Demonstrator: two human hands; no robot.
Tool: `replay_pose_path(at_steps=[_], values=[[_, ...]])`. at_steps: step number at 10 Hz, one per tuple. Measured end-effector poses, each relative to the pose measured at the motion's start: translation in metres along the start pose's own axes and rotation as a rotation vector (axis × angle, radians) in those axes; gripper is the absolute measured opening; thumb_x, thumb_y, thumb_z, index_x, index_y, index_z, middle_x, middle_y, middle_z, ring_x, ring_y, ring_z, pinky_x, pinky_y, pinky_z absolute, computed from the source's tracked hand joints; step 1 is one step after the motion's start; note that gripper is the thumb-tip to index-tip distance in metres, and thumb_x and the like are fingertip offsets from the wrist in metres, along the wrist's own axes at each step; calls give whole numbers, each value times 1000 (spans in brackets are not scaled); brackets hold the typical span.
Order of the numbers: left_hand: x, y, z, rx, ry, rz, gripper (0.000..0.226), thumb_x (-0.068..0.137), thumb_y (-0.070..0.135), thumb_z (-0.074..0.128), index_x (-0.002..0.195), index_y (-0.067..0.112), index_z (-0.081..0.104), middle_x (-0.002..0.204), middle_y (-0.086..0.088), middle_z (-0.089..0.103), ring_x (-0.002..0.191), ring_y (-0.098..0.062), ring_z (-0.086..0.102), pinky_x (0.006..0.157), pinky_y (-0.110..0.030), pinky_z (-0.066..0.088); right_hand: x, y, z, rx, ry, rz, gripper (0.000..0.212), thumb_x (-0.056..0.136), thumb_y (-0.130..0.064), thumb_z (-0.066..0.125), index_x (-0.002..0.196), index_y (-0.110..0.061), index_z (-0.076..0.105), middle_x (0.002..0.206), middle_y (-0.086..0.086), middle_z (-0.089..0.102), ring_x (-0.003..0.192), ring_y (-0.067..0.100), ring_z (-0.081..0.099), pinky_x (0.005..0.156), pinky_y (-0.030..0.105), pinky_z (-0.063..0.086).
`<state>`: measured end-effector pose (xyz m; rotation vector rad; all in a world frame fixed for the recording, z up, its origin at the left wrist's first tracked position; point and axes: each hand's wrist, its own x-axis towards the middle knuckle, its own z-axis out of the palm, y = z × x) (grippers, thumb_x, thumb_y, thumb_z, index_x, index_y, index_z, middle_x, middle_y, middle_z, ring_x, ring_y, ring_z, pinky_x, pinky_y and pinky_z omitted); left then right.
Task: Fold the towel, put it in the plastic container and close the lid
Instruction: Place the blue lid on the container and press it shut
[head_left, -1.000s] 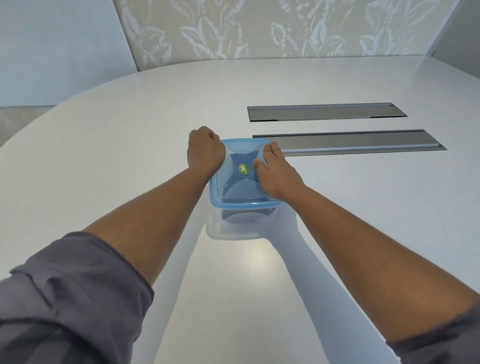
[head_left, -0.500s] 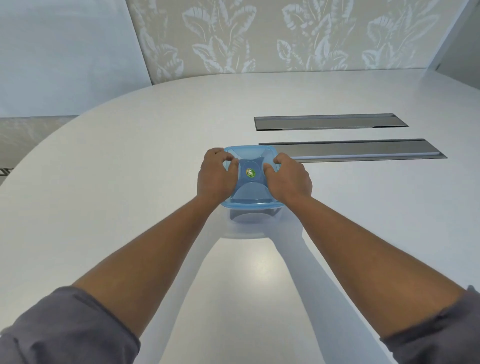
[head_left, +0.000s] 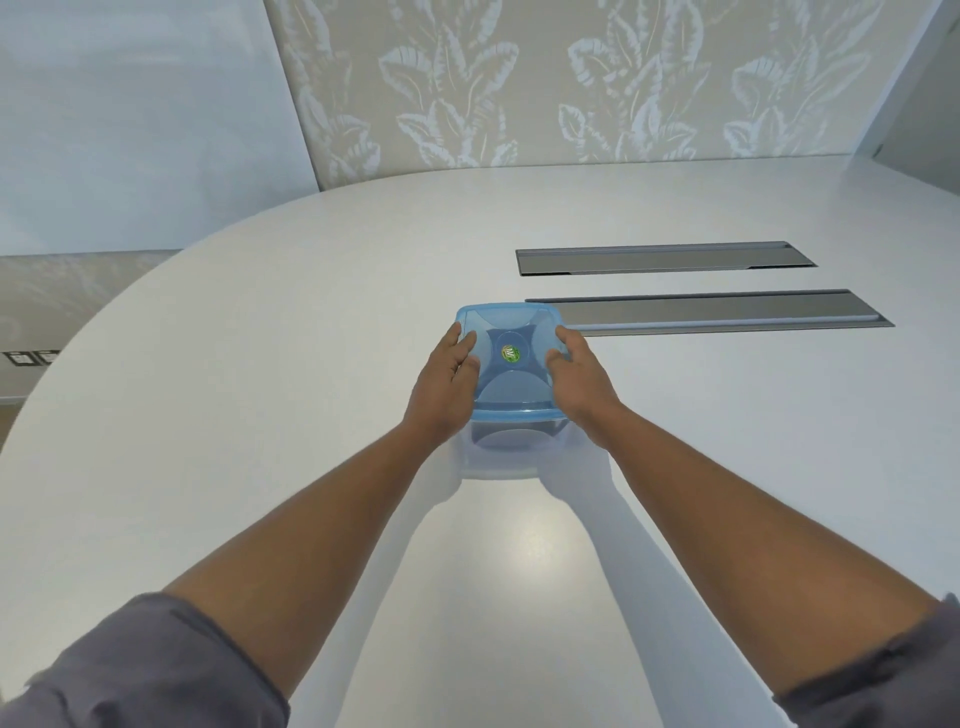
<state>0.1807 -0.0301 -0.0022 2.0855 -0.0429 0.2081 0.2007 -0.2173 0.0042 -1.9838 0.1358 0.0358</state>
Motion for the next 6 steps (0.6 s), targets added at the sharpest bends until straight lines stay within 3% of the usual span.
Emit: replay_pose_path(at_steps=[1,2,3,4,5,6], values=[[-4,1,3,-137,92,-57,39,107,23,47,144,19,58,151,5,49,138,-4,45,105,-17,31,-3,4,3,169,154,11,46,102,-24,40,146,-32,50,132,-2,64,112,23,63,98,44,54],[-5,-1,4,-235,78,-105,37,106,23,50,142,20,60,141,14,57,123,10,50,95,-5,34,-8,4,7,242,264,15,33,98,-18,42,123,-22,62,106,-3,67,99,25,66,86,42,55],[-5,-1,3,-249,60,-136,39,105,26,52,144,22,59,156,3,49,144,-10,42,110,-21,33,-9,3,7,236,252,28,26,96,-18,43,109,-22,64,98,-4,69,94,24,67,82,42,56],[-8,8,-1,-204,60,-129,39,106,28,50,143,21,59,144,5,59,130,-10,52,103,-23,38,-13,-4,1,168,186,40,28,99,-19,38,113,-22,62,103,-1,68,96,26,65,83,42,55],[-6,8,-6,26,62,-56,38,106,32,48,137,18,65,132,-6,63,127,-21,54,107,-33,41,-17,-13,-7,45,93,34,38,105,-24,31,132,-25,57,130,5,65,112,27,62,98,46,51],[-4,19,-11,196,80,0,32,106,34,46,115,20,73,154,-17,48,149,-25,36,108,-31,32,-30,-19,-13,-51,106,5,53,109,-34,29,161,-25,31,164,-1,40,146,26,42,118,41,35]])
